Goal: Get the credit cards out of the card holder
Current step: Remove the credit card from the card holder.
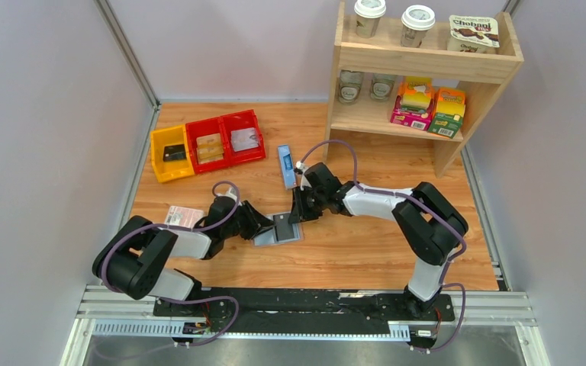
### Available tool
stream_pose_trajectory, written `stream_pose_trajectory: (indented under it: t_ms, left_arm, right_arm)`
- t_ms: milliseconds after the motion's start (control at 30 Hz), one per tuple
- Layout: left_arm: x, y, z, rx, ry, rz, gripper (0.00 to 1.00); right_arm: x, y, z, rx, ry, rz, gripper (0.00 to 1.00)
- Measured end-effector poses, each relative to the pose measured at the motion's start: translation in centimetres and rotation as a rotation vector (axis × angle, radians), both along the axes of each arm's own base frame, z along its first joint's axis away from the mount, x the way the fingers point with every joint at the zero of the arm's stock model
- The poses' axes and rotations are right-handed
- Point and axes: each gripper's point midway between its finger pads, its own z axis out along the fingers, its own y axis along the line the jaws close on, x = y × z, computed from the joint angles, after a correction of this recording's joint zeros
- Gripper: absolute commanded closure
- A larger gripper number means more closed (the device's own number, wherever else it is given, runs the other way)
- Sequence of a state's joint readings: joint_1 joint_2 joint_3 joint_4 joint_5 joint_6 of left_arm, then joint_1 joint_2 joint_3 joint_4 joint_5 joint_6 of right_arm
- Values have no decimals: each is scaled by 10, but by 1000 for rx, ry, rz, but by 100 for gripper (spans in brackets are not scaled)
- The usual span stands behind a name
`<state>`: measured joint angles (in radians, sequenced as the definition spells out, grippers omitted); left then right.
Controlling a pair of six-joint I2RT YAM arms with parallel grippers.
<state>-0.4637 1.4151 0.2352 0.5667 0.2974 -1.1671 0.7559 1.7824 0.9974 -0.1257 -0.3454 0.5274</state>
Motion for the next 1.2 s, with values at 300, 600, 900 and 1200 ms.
stream_pose_trajectory:
  t_ms: [300,600,900,1200]
  left_arm:
    - [0,-2,-1,-41,-12,9,68]
    - [-1,-2,0,-88,-32,19,73]
    - [0,-1,5,-94,-59,20,89]
    - [0,3,14,-100,-90,39,93]
  right_arm:
    - [-1,5,-6,22,27,16,78]
    - [-1,8,-7,36,31,26,78]
    - [1,9,-7,41,26,26,78]
    - [5,12,-8,52,26,28,80]
